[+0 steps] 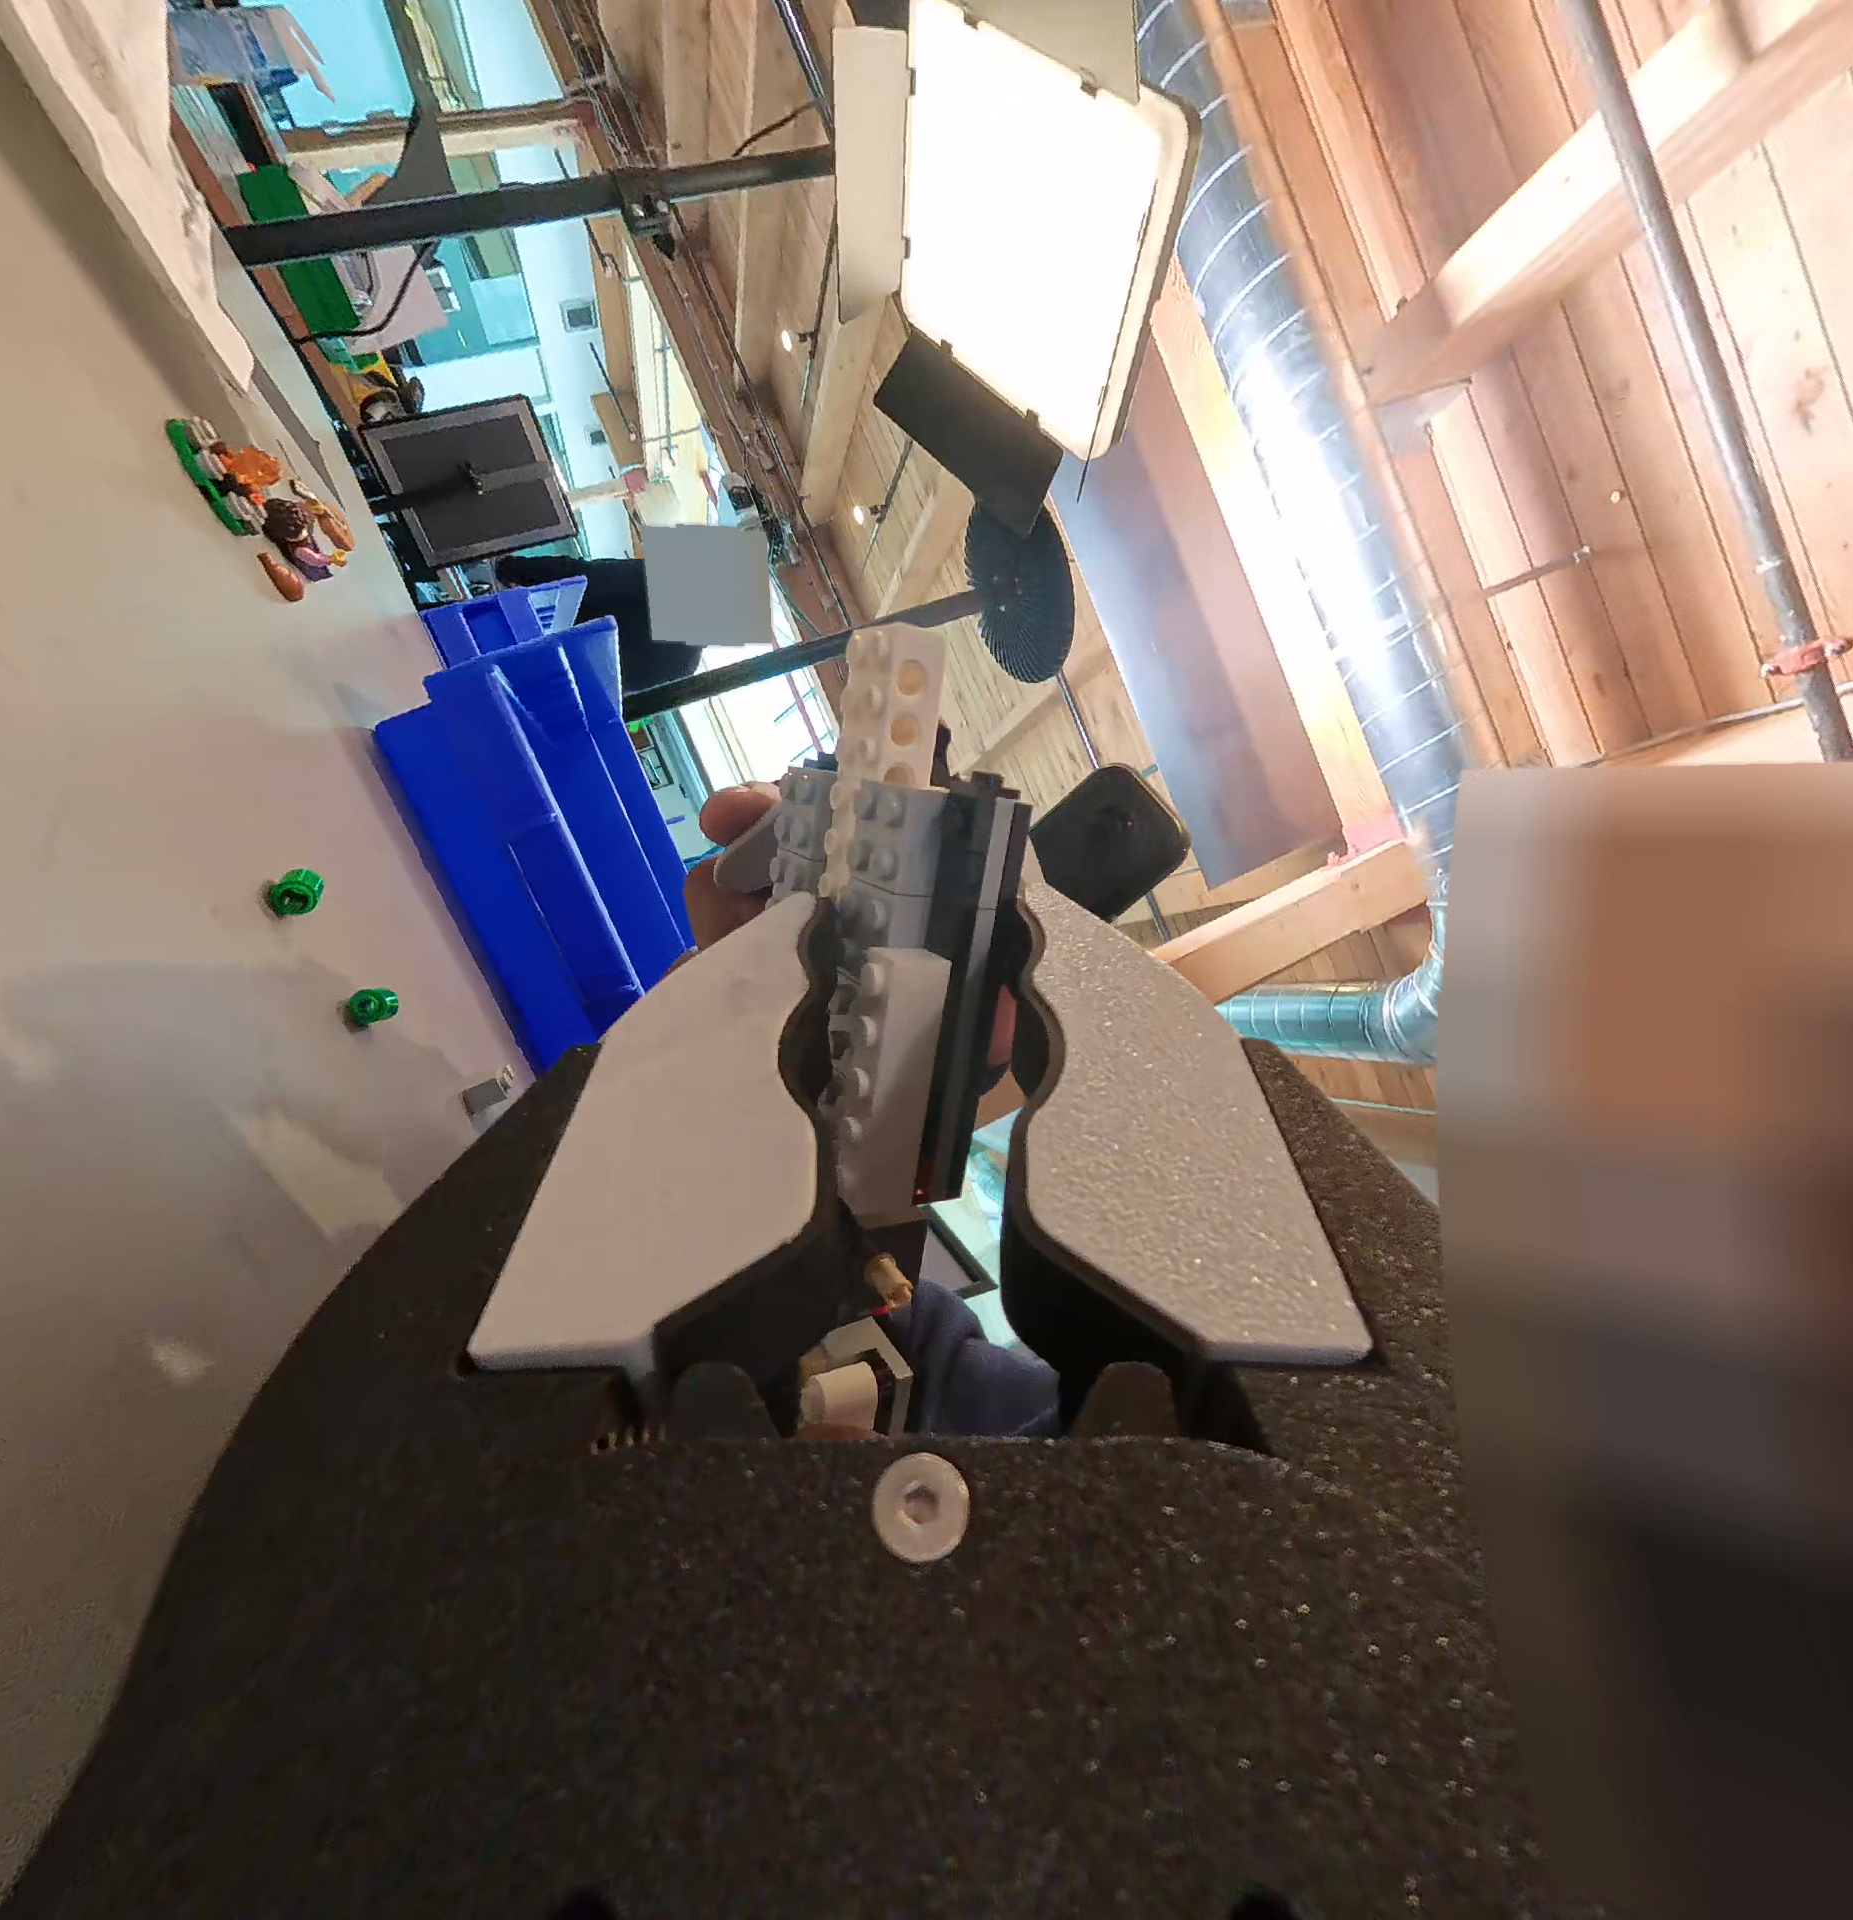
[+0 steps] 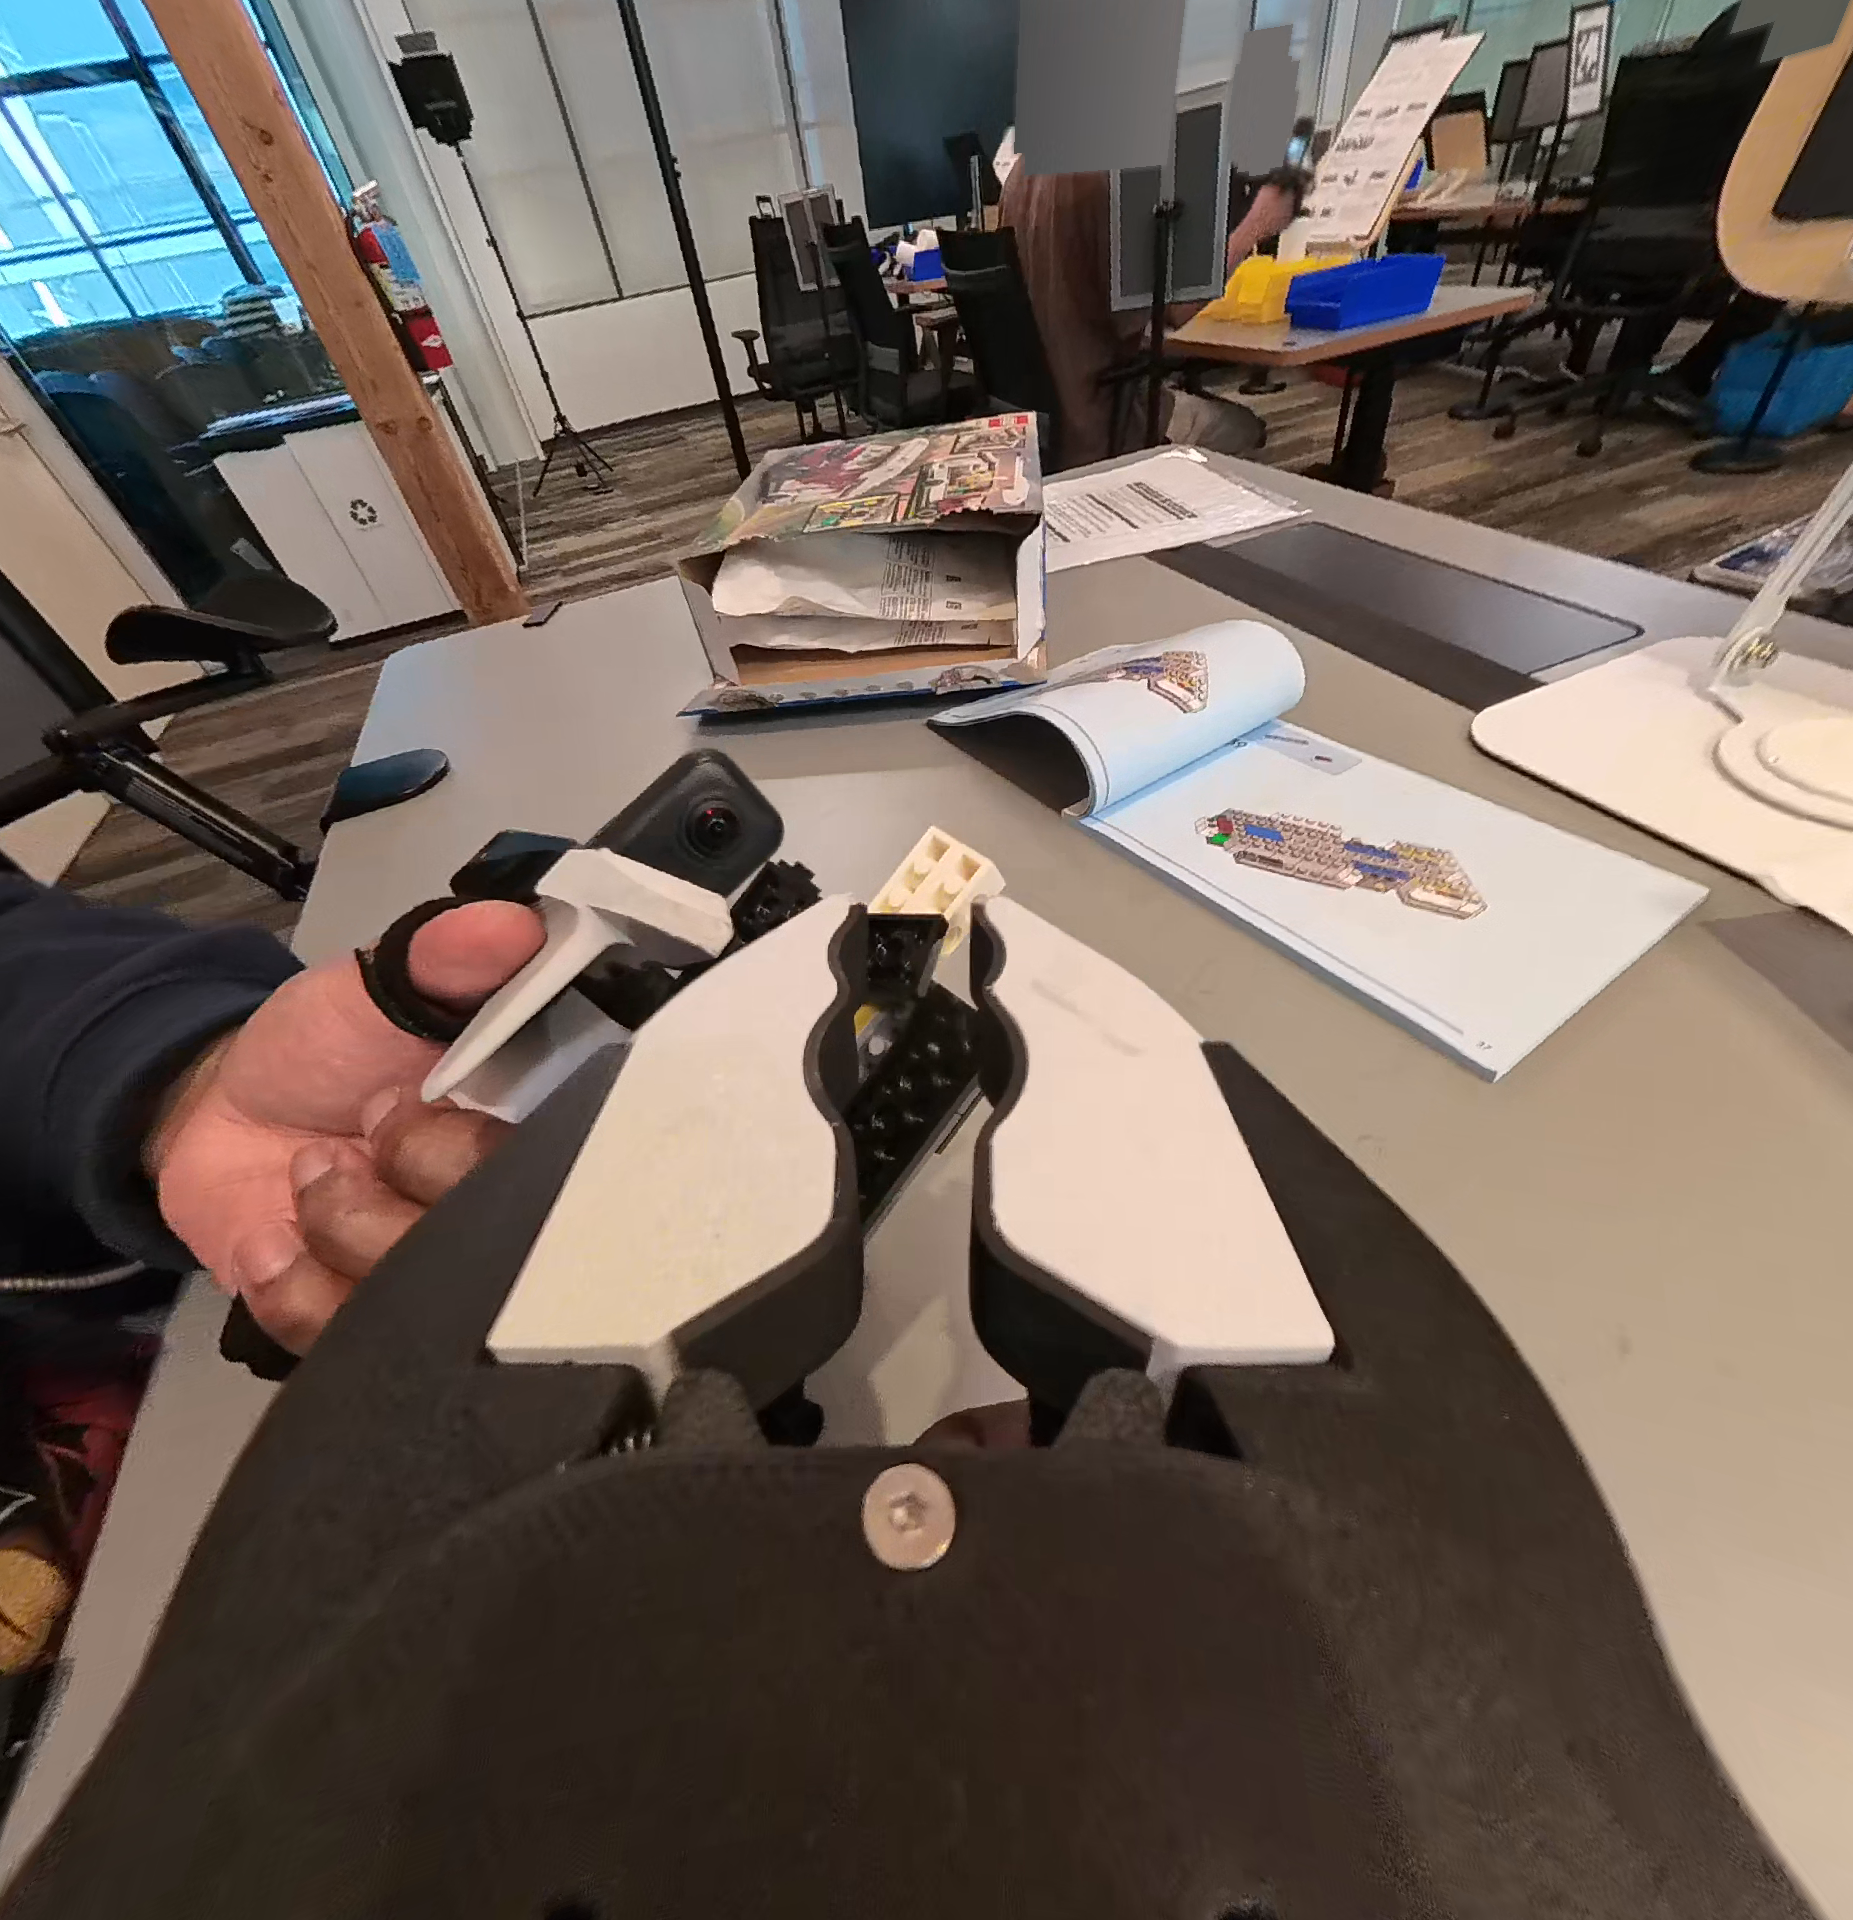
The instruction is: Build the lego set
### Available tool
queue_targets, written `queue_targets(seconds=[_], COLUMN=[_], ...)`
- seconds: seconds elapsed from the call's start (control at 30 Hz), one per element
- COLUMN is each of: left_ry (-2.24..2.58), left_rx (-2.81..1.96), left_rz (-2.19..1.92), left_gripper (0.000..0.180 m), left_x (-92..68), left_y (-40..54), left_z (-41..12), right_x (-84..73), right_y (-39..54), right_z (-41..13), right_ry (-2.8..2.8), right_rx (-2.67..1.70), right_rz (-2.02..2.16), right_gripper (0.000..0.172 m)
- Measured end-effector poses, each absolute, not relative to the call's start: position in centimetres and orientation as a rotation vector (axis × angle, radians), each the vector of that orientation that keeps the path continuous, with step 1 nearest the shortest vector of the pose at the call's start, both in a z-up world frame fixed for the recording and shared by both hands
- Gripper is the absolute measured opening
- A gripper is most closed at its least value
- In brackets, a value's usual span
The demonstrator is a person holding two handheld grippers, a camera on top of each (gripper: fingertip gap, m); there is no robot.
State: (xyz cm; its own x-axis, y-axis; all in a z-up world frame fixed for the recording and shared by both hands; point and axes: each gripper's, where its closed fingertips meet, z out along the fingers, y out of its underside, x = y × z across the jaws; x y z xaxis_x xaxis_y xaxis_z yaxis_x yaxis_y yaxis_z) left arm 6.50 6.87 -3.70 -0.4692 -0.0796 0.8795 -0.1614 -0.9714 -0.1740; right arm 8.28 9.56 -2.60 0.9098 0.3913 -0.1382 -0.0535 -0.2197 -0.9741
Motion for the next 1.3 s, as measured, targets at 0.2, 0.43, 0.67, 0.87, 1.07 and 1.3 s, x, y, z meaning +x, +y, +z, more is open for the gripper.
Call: queue_targets(seconds=[0.2, 0.43, 0.67, 0.87, 1.07, 1.3], left_ry=[-0.283, -0.240, -0.379, -0.625, -0.442, -0.396], left_rx=[1.613, 1.609, 1.650, 1.594, 1.487, 1.469], left_rz=[2.600, 2.578, 2.495, 2.450, 2.440, 2.438], left_gripper=[0.031, 0.031, 0.031, 0.030, 0.030, 0.031], left_x=[6.5, 6.6, 8.2, 11.2, 12.3, 12.5], left_y=[6.6, 6.8, 7.5, 9.4, 10.7, 10.9], left_z=[-4.2, -4.4, -4.5, -3.9, -4.9, -4.9], right_x=[8.5, 8.8, 10.0, 13.6, 15.4, 14.7], right_y=[9.7, 9.9, 10.6, 12.3, 13.4, 13.2], right_z=[-3.2, -3.7, -3.7, -2.9, -3.8, -3.7], right_ry=[-0.164, -0.093, -0.028, 0.124, 0.201, 0.142], right_rx=[-1.783, -1.801, -1.787, -1.728, -1.678, -1.688], right_rz=[0.481, 0.562, 0.521, 0.422, 0.432, 0.326], right_gripper=[0.017, 0.018, 0.014, 0.016, 0.018, 0.018])
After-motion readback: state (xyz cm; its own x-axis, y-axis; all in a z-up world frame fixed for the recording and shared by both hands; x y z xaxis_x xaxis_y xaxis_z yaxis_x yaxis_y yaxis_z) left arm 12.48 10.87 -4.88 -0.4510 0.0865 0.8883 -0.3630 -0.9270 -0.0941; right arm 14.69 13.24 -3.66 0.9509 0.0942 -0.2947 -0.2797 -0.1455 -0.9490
